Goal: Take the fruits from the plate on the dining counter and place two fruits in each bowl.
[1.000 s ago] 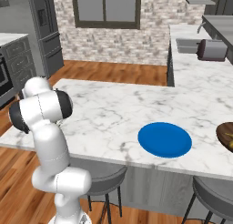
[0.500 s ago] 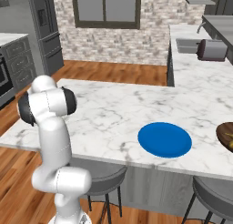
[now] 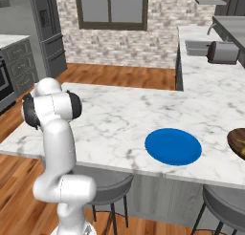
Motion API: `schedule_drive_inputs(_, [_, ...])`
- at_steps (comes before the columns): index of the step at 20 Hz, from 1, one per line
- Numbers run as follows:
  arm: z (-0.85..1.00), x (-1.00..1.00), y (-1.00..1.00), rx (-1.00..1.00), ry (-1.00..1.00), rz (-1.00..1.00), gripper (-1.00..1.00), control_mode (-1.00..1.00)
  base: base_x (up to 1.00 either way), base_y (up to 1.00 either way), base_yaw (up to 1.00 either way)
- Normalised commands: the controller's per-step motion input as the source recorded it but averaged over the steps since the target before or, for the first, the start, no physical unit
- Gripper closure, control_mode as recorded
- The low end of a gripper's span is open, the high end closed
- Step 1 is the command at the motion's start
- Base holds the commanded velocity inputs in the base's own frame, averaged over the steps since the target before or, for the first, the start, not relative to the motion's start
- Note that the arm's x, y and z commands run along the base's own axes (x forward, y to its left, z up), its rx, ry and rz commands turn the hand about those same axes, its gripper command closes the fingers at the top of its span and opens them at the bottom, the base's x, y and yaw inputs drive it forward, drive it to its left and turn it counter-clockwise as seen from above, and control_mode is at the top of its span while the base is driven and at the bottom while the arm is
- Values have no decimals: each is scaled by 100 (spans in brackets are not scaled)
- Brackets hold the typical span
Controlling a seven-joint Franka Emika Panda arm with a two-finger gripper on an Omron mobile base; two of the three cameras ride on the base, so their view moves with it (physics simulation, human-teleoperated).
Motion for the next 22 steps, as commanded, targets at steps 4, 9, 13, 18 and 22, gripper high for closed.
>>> schedule_drive_inputs(4, [13, -36, 0, 0, 0, -3, -100, -100, 0, 0, 0])
schedule_drive_inputs(9, [9, -42, -10, 0, 0, -5, -100, -100, 0, 0, 0])
schedule_drive_inputs(13, [20, -18, -27, 0, 2, -9, -100, -100, 0, 0, 0])
schedule_drive_inputs(18, [77, -23, -51, 0, 4, -16, -100, -100, 0, 0, 0])
schedule_drive_inputs(22, [68, -18, -81, 0, 5, -19, -100, -100, 0, 0, 0])
